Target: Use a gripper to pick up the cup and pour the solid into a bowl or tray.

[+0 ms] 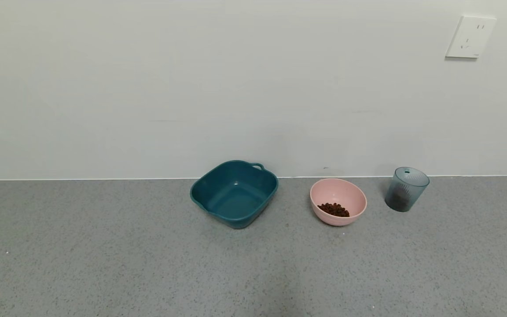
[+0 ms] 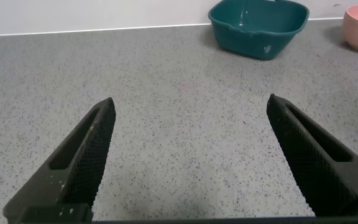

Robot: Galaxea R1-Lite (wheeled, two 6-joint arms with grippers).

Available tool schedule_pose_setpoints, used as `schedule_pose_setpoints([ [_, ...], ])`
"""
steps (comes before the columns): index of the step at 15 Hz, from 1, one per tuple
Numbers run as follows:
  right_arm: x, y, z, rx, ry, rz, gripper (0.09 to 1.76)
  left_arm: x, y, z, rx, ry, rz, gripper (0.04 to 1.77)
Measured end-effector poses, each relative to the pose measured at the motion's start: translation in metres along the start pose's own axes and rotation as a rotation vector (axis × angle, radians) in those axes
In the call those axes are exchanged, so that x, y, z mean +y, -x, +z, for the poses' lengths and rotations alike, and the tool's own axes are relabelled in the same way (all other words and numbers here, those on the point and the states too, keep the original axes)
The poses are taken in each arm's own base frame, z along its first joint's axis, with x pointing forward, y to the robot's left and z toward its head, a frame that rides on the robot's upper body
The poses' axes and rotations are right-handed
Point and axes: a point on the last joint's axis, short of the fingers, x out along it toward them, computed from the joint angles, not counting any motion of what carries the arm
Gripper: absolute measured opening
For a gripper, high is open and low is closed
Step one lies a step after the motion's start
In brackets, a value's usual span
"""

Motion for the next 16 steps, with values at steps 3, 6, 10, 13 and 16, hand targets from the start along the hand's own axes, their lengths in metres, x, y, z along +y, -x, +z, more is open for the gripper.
schedule_pose_setpoints([
  [3, 0.003, 0.014, -0.011, -0.054, 0.007, -0.015, 1.70, 0.000, 0.000, 0.000, 0.000, 0.000, -0.001, 1.75],
  [6, 0.006, 0.023, -0.023, -0.107, 0.018, -0.024, 1.70, 0.000, 0.000, 0.000, 0.000, 0.000, 0.000, 1.75],
  [10, 0.006, 0.025, -0.036, -0.157, 0.025, -0.075, 1.70, 0.000, 0.000, 0.000, 0.000, 0.000, 0.000, 1.75],
  [13, 0.005, 0.022, -0.040, -0.189, 0.031, -0.079, 1.70, 0.000, 0.000, 0.000, 0.000, 0.000, 0.000, 1.75],
  [16, 0.003, 0.012, -0.048, -0.219, 0.043, -0.081, 1.70, 0.000, 0.000, 0.000, 0.000, 0.000, 0.000, 1.75],
])
